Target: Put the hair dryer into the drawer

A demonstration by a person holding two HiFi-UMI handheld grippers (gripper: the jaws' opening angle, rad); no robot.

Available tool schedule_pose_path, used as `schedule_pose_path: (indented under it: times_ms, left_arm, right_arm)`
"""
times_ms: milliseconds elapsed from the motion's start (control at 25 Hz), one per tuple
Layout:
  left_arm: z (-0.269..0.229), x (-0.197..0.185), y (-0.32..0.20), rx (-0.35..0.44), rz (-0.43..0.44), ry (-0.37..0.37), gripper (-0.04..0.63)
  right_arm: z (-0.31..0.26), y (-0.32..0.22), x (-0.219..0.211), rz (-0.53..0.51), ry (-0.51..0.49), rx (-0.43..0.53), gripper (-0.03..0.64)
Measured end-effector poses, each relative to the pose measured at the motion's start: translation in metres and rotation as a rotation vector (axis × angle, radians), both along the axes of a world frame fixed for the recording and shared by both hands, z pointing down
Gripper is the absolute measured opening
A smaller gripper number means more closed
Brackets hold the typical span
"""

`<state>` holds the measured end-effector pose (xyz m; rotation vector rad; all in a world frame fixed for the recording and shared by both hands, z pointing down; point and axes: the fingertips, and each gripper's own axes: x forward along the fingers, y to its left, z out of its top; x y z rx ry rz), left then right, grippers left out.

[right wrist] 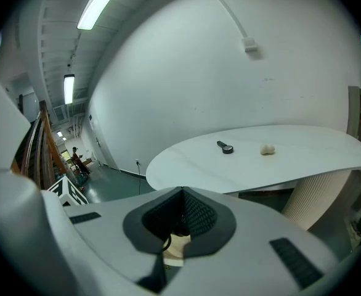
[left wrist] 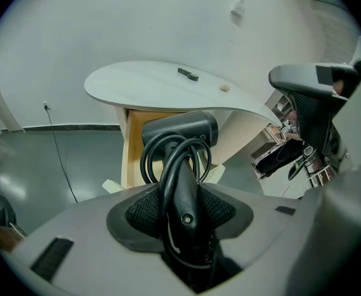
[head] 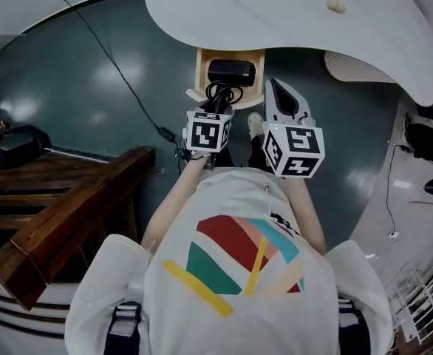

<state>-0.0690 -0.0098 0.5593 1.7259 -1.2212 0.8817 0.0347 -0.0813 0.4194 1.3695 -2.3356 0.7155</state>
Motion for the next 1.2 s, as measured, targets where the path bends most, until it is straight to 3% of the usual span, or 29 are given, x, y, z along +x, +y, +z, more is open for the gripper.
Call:
schedule_pose_path:
  times_ms: [240, 480, 640, 840, 1200]
  left_arm:
    - [0.008, -0.004, -0.008, -0.037, 0.034, -0.017, 0.195]
    - [0.021, -0.003, -0.02, -0.071, 0.129, -0.071, 0.195]
    - [0.031, -0.007, -0.025, -0.135, 0.136, -0.108, 0.195]
    - [0.039, -0.003, -0.038, -0.168, 0.117, -0.087, 0.195]
    - [0.047, 0.008, -0.074, -0.176, 0.168, -0.142, 0.195]
  right_arm:
    - [-0.002, -0.003, -0.005, 0.001, 0.004, 0.011, 0.011]
    - [-0.008, -0.009, -0.001, 0.022, 0.004, 0.025, 0.011]
    - [-0.009, -0.013, 0.002, 0.038, 0.003, 0.028, 0.011]
    - [-0.01, -0.015, 0.002, 0.051, 0.002, 0.029, 0.011]
    - [-0.013, -0.024, 0.009, 0.061, 0.008, 0.033, 0.011]
